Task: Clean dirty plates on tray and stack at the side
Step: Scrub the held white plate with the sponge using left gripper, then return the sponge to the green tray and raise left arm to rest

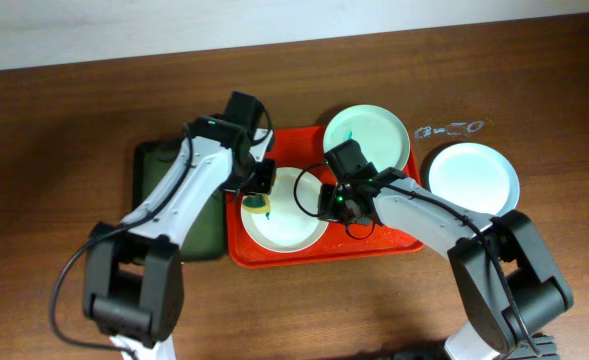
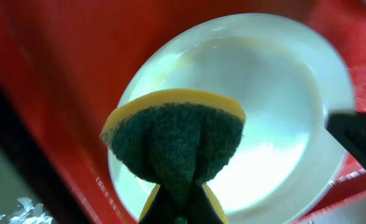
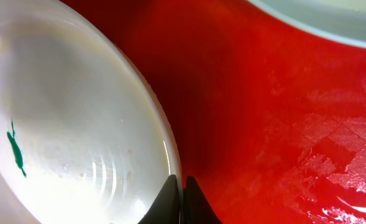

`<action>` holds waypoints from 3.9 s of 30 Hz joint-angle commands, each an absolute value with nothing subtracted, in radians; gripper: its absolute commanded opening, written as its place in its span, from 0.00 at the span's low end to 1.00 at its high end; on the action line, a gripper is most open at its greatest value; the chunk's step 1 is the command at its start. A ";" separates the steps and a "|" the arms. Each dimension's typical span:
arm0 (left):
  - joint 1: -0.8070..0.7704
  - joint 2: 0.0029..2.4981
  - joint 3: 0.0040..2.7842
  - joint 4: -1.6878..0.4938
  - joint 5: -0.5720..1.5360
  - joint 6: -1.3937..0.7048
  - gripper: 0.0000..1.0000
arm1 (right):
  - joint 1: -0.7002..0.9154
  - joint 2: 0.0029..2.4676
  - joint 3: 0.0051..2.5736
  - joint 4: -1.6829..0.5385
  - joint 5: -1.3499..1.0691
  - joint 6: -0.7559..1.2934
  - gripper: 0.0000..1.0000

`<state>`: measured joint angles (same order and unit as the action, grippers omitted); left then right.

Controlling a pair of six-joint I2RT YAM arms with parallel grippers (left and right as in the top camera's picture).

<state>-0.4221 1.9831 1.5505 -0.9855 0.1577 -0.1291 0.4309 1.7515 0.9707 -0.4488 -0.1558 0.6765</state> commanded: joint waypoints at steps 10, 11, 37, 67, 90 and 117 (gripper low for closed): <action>-0.503 2.243 1.551 -0.932 0.121 -0.190 0.00 | 0.431 1.734 0.989 -0.455 -0.147 0.669 0.04; -0.509 2.245 1.551 -0.932 0.162 -0.190 0.00 | 0.431 1.734 0.989 -0.455 -0.147 0.669 0.04; -0.478 2.047 1.261 -0.678 0.133 -0.300 0.00 | 0.431 1.734 0.989 -0.457 -0.147 0.666 0.04; -0.436 1.918 1.377 -0.778 0.107 -0.258 0.00 | 0.431 1.734 0.989 -0.457 -0.147 0.662 0.04; -0.426 2.046 1.658 -0.949 0.229 -0.252 0.00 | 0.431 1.734 0.989 -0.460 -0.150 0.658 0.04; -0.094 1.784 1.628 -1.102 -0.075 -0.278 0.62 | 0.431 1.758 0.989 -0.453 -0.146 0.659 0.42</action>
